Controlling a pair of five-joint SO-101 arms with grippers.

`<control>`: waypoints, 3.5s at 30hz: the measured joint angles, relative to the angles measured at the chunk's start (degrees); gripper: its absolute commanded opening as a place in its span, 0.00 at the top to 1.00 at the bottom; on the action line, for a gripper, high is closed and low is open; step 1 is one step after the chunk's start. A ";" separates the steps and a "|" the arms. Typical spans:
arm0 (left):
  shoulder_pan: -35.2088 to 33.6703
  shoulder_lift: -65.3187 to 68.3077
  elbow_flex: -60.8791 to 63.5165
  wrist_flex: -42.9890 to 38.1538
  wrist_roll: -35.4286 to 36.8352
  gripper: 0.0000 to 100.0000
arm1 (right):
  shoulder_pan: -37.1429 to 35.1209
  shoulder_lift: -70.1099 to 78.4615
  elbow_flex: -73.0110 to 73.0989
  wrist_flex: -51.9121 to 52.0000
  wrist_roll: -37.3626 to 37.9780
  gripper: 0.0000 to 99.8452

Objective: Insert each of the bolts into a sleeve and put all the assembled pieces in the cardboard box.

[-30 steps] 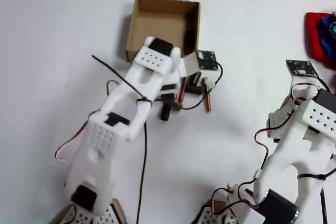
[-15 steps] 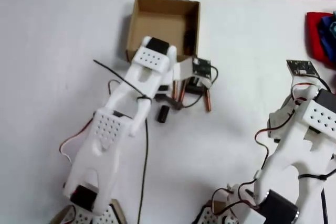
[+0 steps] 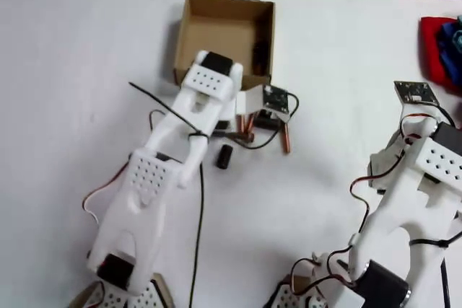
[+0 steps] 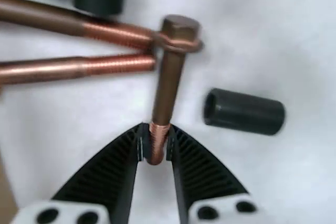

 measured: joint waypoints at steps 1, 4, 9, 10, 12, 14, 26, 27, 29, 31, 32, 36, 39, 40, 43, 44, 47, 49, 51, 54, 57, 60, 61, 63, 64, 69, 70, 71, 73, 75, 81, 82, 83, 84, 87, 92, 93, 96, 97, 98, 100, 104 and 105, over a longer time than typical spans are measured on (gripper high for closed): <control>-0.35 0.00 0.00 0.35 0.00 0.98 | 0.00 0.00 0.00 0.00 0.00 0.98; -1.23 -0.88 1.41 0.53 0.09 0.98 | 0.00 0.00 0.00 0.00 0.00 0.98; -2.73 -10.55 13.54 0.70 -1.49 0.98 | 0.00 0.00 0.00 0.00 0.00 0.98; -2.99 -13.45 17.23 0.70 -3.08 0.98 | 0.00 0.00 0.00 0.00 0.00 0.98; -4.04 -19.43 25.41 0.70 -5.89 0.98 | 0.00 0.00 0.00 0.00 0.00 0.98; -5.63 -24.88 33.76 0.62 -7.74 0.98 | 0.00 0.00 0.00 0.00 0.00 0.98; -20.92 -32.70 49.23 -15.74 -1.67 0.98 | -2.29 0.00 0.00 0.00 0.00 0.98; -21.01 -32.70 49.23 -17.49 0.88 0.98 | -2.73 0.00 0.00 0.00 0.00 0.98; -21.10 -32.70 49.23 -20.31 6.33 0.98 | -3.34 0.00 0.00 0.00 0.09 0.98; -20.92 -32.70 49.23 -22.59 13.19 0.98 | -3.34 0.00 0.00 0.00 0.09 0.98; -20.92 -32.70 49.23 -23.30 17.14 0.98 | -3.34 0.00 0.00 0.00 0.09 0.98; -20.92 -32.70 49.23 -23.65 28.31 0.97 | -3.34 0.00 0.00 0.00 0.09 0.98; -20.92 -32.70 49.23 -21.45 30.51 0.97 | -3.34 0.00 0.00 0.00 0.09 0.98; -20.92 -32.70 49.23 -20.75 30.77 0.95 | -3.34 0.00 0.00 0.00 0.09 0.98; -20.92 -32.70 49.23 -19.96 31.38 0.86 | -3.34 0.00 0.00 0.00 0.09 0.98; -20.92 -32.70 49.23 -19.87 32.09 0.84 | -3.34 0.00 0.00 0.00 0.09 0.98; -21.01 -32.70 49.23 -19.78 38.07 0.81 | -3.34 0.00 0.00 0.00 0.09 0.98; -20.92 -32.70 49.23 -20.84 42.81 0.81 | -3.34 0.00 0.00 0.00 0.09 0.98; -20.40 -32.70 49.23 -23.12 45.98 0.81 | -3.34 0.00 0.00 0.00 0.09 0.98; -18.64 -32.70 49.23 -26.99 48.53 0.81 | -3.34 0.00 0.00 0.00 0.09 0.98; -16.97 -32.70 49.23 -29.27 49.05 0.81 | -3.34 0.00 0.00 0.00 0.09 0.98; -15.91 -29.80 48.00 -30.24 49.05 0.81 | -3.34 0.00 0.00 0.00 0.09 0.98; -15.91 -28.13 47.12 -30.42 49.05 0.81 | -3.34 0.00 0.00 0.00 0.09 0.98; -16.09 -24.97 44.31 -30.33 49.05 0.83 | -3.34 0.00 0.00 0.00 0.09 0.98; -16.09 -23.56 42.55 -29.98 49.05 0.85 | -3.34 0.00 0.00 0.00 0.09 0.98; -16.18 -16.79 32.88 -24.00 49.14 0.97 | -3.34 0.00 0.00 0.00 0.09 0.98; -16.09 -15.47 30.86 -22.51 49.14 0.97 | -3.34 0.00 0.00 0.00 0.09 0.98; -16.00 -14.51 28.66 -20.66 49.14 0.98 | -3.34 0.00 0.00 0.00 0.09 0.98; -16.00 -12.57 24.44 -16.70 49.05 0.97 | -3.34 0.00 0.00 0.00 0.09 0.98; -16.26 -11.08 20.48 -12.92 49.23 0.97 | -3.34 0.00 0.00 0.00 0.09 0.98; -16.35 -9.67 12.13 -0.79 49.23 0.97 | -3.34 0.00 0.00 0.00 0.09 0.98; -16.35 -9.67 11.60 -0.26 49.23 0.97 | -3.34 0.00 0.00 0.00 0.09 0.98; -16.35 -9.67 11.43 0.00 49.23 0.97 | -3.34 0.00 0.00 0.00 0.09 0.98; -16.35 -9.67 11.43 0.35 49.23 0.97 | -3.34 0.00 0.00 0.00 0.09 0.98; -16.35 -10.64 11.43 0.44 49.23 0.97 | -3.34 0.00 0.00 0.00 0.09 0.98; -16.35 -20.31 11.43 0.88 50.11 0.97 | -3.87 -2.99 1.14 -1.32 0.00 0.98; -16.35 -23.03 11.69 0.88 51.60 0.97 | -4.57 -4.75 2.29 -2.11 0.00 0.98; -16.35 -31.82 16.18 0.79 55.91 0.97 | -8.26 -12.04 9.23 -6.15 0.00 0.98; -16.35 -34.81 18.55 0.62 57.05 0.97 | -10.20 -15.30 12.84 -8.26 -0.09 0.98; -16.26 -37.80 21.45 -0.62 58.11 0.97 | -11.96 -18.55 16.97 -10.90 -0.88 0.98; -15.91 -44.40 28.04 -5.10 59.34 0.97 | -15.38 -25.85 25.67 -16.70 -4.22 0.98; -15.12 -61.36 44.92 -18.73 61.98 0.97 | -22.24 -39.65 36.22 -24.26 -12.75 0.98; -14.68 -66.11 50.20 -22.42 62.51 0.97 | -24.18 -42.02 36.57 -24.88 -14.51 0.98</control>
